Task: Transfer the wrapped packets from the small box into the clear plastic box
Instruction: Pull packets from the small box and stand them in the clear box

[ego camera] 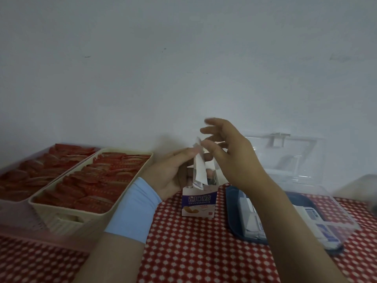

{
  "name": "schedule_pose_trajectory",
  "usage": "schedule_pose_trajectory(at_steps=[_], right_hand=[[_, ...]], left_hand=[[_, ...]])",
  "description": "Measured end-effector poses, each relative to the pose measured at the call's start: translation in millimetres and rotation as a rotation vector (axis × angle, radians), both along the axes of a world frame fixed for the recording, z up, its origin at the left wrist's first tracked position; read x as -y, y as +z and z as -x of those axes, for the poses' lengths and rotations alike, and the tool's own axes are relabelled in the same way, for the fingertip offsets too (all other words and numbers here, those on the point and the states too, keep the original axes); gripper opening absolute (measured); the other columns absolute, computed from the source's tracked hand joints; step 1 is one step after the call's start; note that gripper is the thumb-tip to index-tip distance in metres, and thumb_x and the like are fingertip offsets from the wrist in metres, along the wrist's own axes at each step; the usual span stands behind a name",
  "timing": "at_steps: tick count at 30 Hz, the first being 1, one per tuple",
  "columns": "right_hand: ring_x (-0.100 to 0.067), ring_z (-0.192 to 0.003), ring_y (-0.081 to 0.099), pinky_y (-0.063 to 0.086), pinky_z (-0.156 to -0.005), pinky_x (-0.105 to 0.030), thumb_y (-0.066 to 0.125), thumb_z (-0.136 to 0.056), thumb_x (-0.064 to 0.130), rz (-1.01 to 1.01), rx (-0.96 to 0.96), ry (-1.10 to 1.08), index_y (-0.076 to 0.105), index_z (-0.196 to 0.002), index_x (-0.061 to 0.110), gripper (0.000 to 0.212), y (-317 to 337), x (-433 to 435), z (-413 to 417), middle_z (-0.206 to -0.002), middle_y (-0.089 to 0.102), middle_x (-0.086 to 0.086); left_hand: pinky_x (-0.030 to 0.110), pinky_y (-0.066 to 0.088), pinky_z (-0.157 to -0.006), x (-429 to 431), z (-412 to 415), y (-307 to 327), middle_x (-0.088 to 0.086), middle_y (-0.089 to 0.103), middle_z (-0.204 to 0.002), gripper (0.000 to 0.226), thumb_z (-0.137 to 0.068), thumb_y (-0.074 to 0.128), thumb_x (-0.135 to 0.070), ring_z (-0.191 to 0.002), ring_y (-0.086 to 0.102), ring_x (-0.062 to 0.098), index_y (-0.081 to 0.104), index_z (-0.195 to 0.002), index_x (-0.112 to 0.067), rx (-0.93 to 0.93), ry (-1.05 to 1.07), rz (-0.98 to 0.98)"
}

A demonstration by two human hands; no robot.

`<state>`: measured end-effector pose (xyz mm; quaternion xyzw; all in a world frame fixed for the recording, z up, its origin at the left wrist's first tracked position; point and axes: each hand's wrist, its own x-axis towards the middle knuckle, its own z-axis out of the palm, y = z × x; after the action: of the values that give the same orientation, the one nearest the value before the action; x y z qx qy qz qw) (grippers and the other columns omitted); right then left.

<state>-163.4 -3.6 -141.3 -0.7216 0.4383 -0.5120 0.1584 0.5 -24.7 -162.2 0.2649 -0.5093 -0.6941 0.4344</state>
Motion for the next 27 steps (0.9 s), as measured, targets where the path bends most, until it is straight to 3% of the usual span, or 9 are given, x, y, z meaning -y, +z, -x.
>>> schedule_pose_trajectory(at_steps=[2, 4, 6, 10, 15, 19, 21, 25, 27], right_hand=[[-0.001, -0.11, 0.062, 0.05, -0.098, -0.034, 0.071, -0.089, 0.037, -0.029, 0.006, 0.019, 0.057, -0.103, 0.027, 0.023, 1.5, -3.8, 1.0, -0.127, 0.06, 0.021], [0.005, -0.121, 0.053, 0.045, -0.097, -0.022, 0.088, -0.068, 0.042, -0.071, -0.118, 0.067, 0.055, -0.085, 0.027, 0.04, 2.7, -8.4, 2.6, -0.136, 0.052, 0.026], [0.014, -0.123, 0.047, 0.044, -0.088, -0.009, 0.097, -0.053, 0.04, -0.134, -0.255, 0.115, 0.055, -0.078, 0.026, 0.051, 4.2, -13.1, 0.8, -0.143, 0.043, 0.029], [0.013, -0.117, 0.052, 0.046, -0.075, -0.005, 0.1, -0.049, 0.032, -0.151, -0.296, 0.15, 0.054, -0.076, 0.018, 0.055, 0.8, -12.2, -2.3, -0.142, 0.045, 0.022], [0.009, -0.113, 0.056, 0.056, -0.08, -0.019, 0.1, -0.048, 0.032, -0.148, -0.282, 0.16, 0.052, -0.078, 0.023, 0.057, -0.6, -11.8, -3.6, -0.144, 0.039, 0.025], [-0.002, -0.101, 0.061, 0.053, -0.071, -0.018, 0.098, -0.053, 0.026, -0.1, -0.254, 0.177, 0.049, -0.072, 0.025, 0.052, -1.2, -10.2, -3.4, -0.117, 0.056, 0.016], [-0.005, -0.093, 0.062, 0.051, -0.068, -0.017, 0.098, -0.054, 0.025, -0.076, -0.247, 0.183, 0.05, -0.07, 0.022, 0.05, -1.0, -9.5, -3.1, -0.105, 0.058, 0.013], [-0.002, -0.097, 0.062, 0.053, -0.077, -0.018, 0.098, -0.051, 0.031, -0.063, -0.287, 0.171, 0.053, -0.072, 0.023, 0.05, -0.8, -9.1, -2.7, -0.114, 0.055, 0.021], [-0.003, -0.091, 0.062, 0.051, -0.074, -0.017, 0.097, -0.053, 0.03, -0.023, -0.303, 0.151, 0.053, -0.072, 0.024, 0.048, -2.0, -7.2, -2.3, -0.111, 0.056, 0.021]], left_hand=[[0.042, 0.057, -0.077, 2.9, -0.7, -2.2, 0.013, 0.071, -0.102, 0.033, -0.097, 0.056, -0.027, -0.081, 0.069, 0.026, 0.065, -0.115, -0.001, -0.009, 0.031, 0.007], [0.047, 0.05, -0.087, 5.1, -3.1, -3.8, 0.012, 0.069, -0.099, 0.033, -0.094, 0.059, -0.028, -0.085, 0.067, 0.027, 0.064, -0.112, -0.001, -0.022, 0.04, 0.012], [0.049, 0.049, -0.093, 5.5, -4.4, -4.5, 0.014, 0.067, -0.101, 0.037, -0.093, 0.061, -0.031, -0.089, 0.068, 0.029, 0.064, -0.116, -0.003, -0.029, 0.025, 0.004], [0.041, 0.056, -0.077, 3.6, -3.1, -5.7, 0.015, 0.068, -0.094, 0.033, -0.09, 0.062, -0.034, -0.084, 0.071, 0.027, 0.071, -0.104, -0.006, -0.018, 0.028, 0.011], [0.038, 0.058, -0.075, 2.2, -1.8, -6.3, 0.016, 0.067, -0.1, 0.04, -0.091, 0.062, -0.032, -0.088, 0.071, 0.027, 0.063, -0.116, -0.001, -0.053, 0.011, -0.007], [0.031, 0.058, -0.061, 0.7, -2.5, -5.0, 0.011, 0.071, -0.084, 0.031, -0.09, 0.056, -0.025, -0.073, 0.072, 0.022, 0.063, -0.107, 0.0, -0.098, -0.026, -0.015], [0.03, 0.058, -0.059, 0.9, -2.0, -4.9, 0.012, 0.071, -0.085, 0.03, -0.089, 0.056, -0.024, -0.073, 0.073, 0.022, 0.064, -0.106, 0.0, -0.105, -0.019, -0.013], [0.036, 0.061, -0.064, 4.4, -0.2, -5.6, 0.018, 0.07, -0.095, 0.036, -0.086, 0.059, -0.025, -0.085, 0.073, 0.026, 0.065, -0.113, -0.001, -0.14, 0.034, -0.047], [0.035, 0.061, -0.064, 5.2, -0.5, -6.0, 0.018, 0.071, -0.094, 0.037, -0.087, 0.058, -0.025, -0.086, 0.073, 0.025, 0.065, -0.113, 0.0, -0.143, 0.037, -0.045]])
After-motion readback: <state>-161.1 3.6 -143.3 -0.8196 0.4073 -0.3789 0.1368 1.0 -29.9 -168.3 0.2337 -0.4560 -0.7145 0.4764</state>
